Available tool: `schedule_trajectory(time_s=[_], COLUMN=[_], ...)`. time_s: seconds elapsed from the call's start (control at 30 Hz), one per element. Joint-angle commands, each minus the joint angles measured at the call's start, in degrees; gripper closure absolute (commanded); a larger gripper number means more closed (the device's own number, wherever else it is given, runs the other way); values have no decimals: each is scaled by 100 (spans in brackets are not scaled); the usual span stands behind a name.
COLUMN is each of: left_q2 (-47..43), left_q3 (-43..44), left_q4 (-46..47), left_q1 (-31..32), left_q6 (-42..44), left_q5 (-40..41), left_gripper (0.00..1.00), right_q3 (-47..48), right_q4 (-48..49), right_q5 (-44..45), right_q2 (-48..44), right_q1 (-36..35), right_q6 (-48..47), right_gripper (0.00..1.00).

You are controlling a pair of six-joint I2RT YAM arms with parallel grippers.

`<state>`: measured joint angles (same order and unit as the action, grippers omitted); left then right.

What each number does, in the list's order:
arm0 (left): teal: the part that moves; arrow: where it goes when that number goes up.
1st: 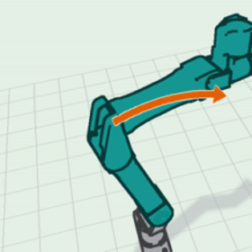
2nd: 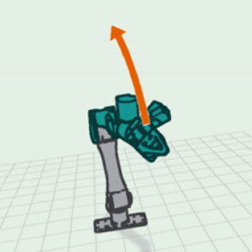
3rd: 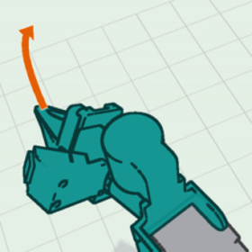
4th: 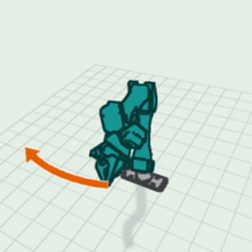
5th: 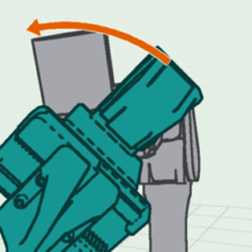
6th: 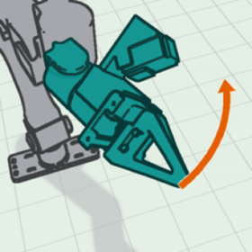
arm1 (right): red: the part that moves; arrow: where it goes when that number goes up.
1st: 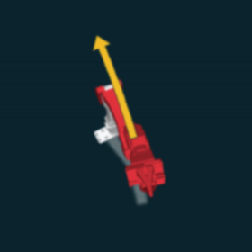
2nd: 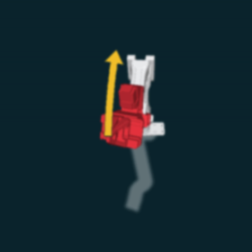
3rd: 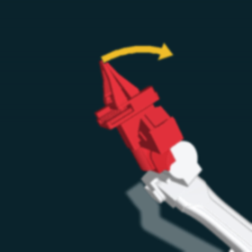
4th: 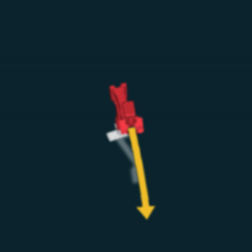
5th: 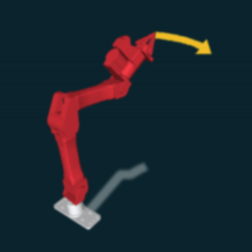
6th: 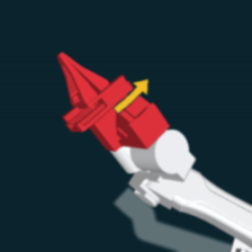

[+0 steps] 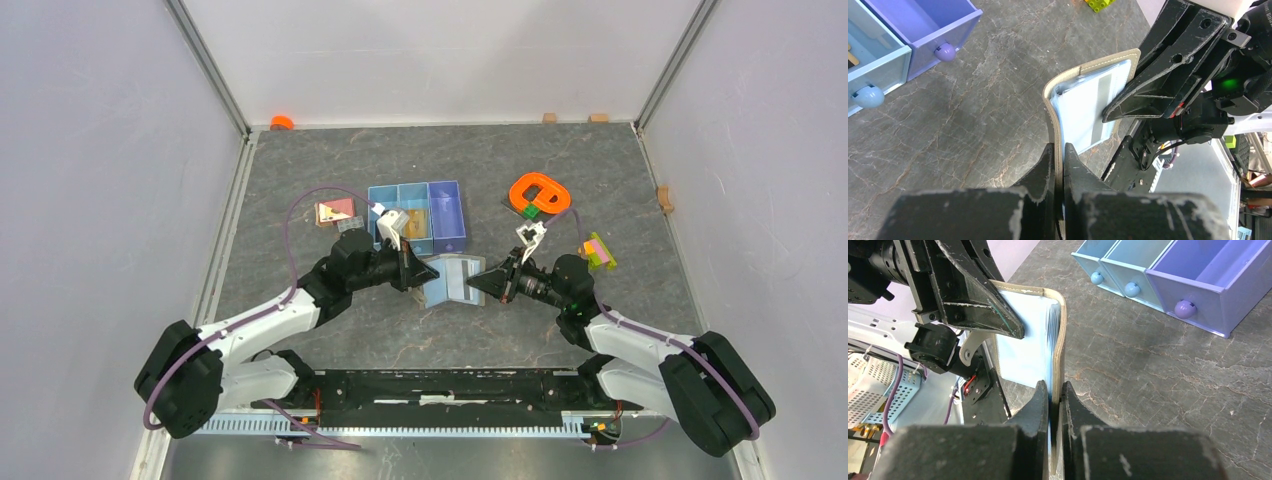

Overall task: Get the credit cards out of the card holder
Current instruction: Remove the credit card from the card holder.

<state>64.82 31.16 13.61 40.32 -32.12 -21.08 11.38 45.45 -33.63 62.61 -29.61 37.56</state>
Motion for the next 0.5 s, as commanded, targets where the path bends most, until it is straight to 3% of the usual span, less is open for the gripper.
schedule_trajectory(time_s=[0.0, 0.13, 0.47], left_q2=[-181, -230, -514], left_q3=[-17, -104, -360], left_q4=[587, 845, 1363], left_q1=[3, 3, -6], left_q6=[-92, -232, -642], left_q5=[-309, -451, -485], left_gripper=[98, 97, 98], right_q3=[-46, -193, -359], right_q4=[280, 706, 1256], right_q5=[-87, -198, -338], right_q2=[-82, -74, 25], right_q1=[16, 22, 21], right_q6=[-75, 41, 255], right_gripper=[90, 74, 56])
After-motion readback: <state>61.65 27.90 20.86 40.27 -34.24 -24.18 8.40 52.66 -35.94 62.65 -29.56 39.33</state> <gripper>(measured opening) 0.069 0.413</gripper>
